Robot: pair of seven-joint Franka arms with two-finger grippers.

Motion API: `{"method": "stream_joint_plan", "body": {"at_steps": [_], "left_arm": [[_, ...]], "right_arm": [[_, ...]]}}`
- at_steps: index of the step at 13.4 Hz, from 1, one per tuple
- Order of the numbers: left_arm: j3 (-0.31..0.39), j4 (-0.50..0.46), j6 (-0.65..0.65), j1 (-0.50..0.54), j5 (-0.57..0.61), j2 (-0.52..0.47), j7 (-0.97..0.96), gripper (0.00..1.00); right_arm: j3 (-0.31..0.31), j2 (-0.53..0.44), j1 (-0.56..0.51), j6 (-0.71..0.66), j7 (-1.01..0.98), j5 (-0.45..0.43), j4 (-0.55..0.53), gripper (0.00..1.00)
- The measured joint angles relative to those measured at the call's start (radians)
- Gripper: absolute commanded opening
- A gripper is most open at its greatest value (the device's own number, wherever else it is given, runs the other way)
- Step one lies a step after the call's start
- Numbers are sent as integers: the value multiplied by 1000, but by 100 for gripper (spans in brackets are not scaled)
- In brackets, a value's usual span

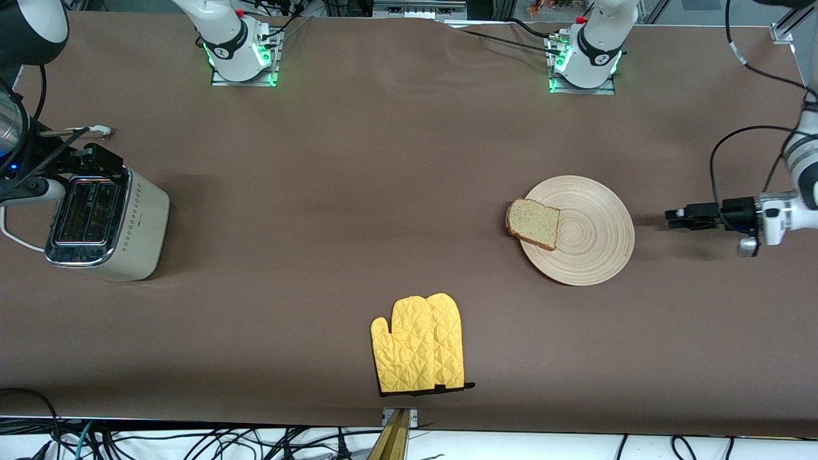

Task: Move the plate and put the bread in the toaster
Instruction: 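Lower the left gripper to the wooden plate's rim, then push the plate with bread toward the toaster with the left gripper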

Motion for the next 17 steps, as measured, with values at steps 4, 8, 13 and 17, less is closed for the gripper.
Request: {"method": "stream_joint_plan", "body": {"at_steps": [4, 8, 13, 17], "left_arm": [[-27, -52, -8, -41, -109, 38, 0, 84], [-27, -62, 27, -54, -113, 63, -7, 32], [-20, -60, 39, -54, -110, 64, -47, 0], [-20, -45, 32, -53, -91, 62, -45, 0]], "right_arm": [[0, 0, 0, 0, 0, 0, 0, 100], [0, 0, 0, 0, 0, 0, 0, 100], [-1, 0, -1, 0, 0, 0, 0, 100], [-2, 0, -1, 0, 0, 0, 0, 100]]}}
